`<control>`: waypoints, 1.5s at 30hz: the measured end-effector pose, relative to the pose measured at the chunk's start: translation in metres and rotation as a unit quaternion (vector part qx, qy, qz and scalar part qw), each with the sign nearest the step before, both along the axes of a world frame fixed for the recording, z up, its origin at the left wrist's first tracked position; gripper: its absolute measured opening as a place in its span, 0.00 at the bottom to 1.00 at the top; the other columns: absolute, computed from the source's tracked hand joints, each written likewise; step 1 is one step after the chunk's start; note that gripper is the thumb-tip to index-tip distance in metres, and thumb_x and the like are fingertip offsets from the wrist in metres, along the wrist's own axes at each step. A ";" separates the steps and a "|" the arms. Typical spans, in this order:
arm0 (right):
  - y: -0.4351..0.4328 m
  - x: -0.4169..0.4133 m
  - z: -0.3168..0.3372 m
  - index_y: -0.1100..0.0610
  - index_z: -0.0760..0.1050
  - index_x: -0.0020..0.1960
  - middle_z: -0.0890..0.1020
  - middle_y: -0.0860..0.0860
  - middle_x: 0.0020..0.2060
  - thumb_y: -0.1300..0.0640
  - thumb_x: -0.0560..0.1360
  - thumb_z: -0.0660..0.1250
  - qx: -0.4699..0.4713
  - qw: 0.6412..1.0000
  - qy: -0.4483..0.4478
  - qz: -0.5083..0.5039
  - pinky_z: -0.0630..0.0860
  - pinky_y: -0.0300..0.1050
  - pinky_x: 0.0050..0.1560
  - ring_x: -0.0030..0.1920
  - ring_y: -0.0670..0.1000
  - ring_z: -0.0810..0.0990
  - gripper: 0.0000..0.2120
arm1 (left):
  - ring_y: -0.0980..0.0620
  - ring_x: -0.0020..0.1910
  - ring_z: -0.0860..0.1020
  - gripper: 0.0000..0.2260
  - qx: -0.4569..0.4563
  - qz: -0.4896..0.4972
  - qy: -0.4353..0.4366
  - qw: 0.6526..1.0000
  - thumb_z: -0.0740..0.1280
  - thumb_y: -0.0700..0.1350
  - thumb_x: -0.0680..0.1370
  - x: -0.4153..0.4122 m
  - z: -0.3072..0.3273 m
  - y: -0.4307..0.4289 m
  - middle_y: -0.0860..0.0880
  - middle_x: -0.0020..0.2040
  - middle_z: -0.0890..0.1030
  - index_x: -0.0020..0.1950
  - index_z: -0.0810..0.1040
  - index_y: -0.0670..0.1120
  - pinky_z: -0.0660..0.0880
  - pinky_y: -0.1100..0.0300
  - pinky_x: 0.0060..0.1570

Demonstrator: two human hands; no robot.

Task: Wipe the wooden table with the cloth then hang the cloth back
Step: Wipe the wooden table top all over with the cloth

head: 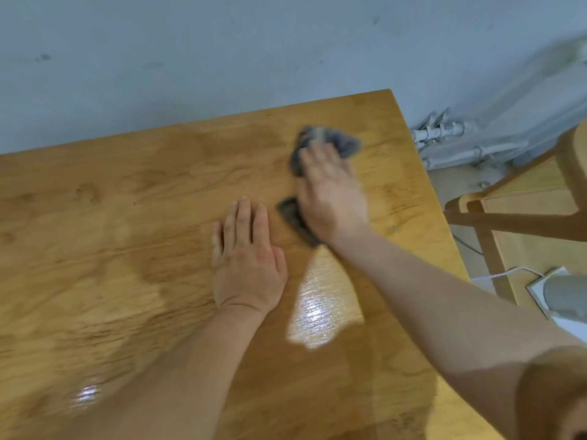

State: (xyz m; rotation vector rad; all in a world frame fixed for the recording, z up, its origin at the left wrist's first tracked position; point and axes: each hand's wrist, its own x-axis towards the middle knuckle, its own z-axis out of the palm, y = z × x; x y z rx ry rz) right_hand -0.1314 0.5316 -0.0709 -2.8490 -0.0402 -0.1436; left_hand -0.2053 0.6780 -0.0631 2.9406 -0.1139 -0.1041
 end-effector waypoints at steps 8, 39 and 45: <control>-0.075 -0.022 0.008 0.62 0.74 0.67 0.74 0.59 0.68 0.58 0.74 0.53 0.035 0.998 0.011 0.058 0.63 0.53 0.72 0.70 0.58 0.70 0.24 | 0.42 0.74 0.59 0.28 -0.013 0.000 0.006 1.000 0.51 0.48 0.73 0.000 0.004 -0.003 0.41 0.74 0.63 0.72 0.65 0.41 0.55 0.43 0.72; -0.021 -0.003 0.006 0.57 0.76 0.67 0.74 0.53 0.69 0.56 0.74 0.54 0.037 0.977 0.025 0.207 0.62 0.53 0.73 0.72 0.53 0.69 0.24 | 0.42 0.74 0.59 0.28 0.010 -0.009 0.044 0.999 0.52 0.49 0.73 0.002 0.005 0.000 0.40 0.74 0.63 0.72 0.64 0.41 0.56 0.42 0.72; -0.094 0.003 0.012 0.58 0.69 0.72 0.67 0.54 0.74 0.52 0.74 0.47 -0.018 0.997 0.061 0.032 0.56 0.55 0.76 0.75 0.55 0.63 0.29 | 0.45 0.76 0.56 0.28 -0.007 -0.002 0.061 0.998 0.50 0.49 0.74 0.005 0.014 0.000 0.43 0.76 0.60 0.75 0.61 0.43 0.53 0.44 0.73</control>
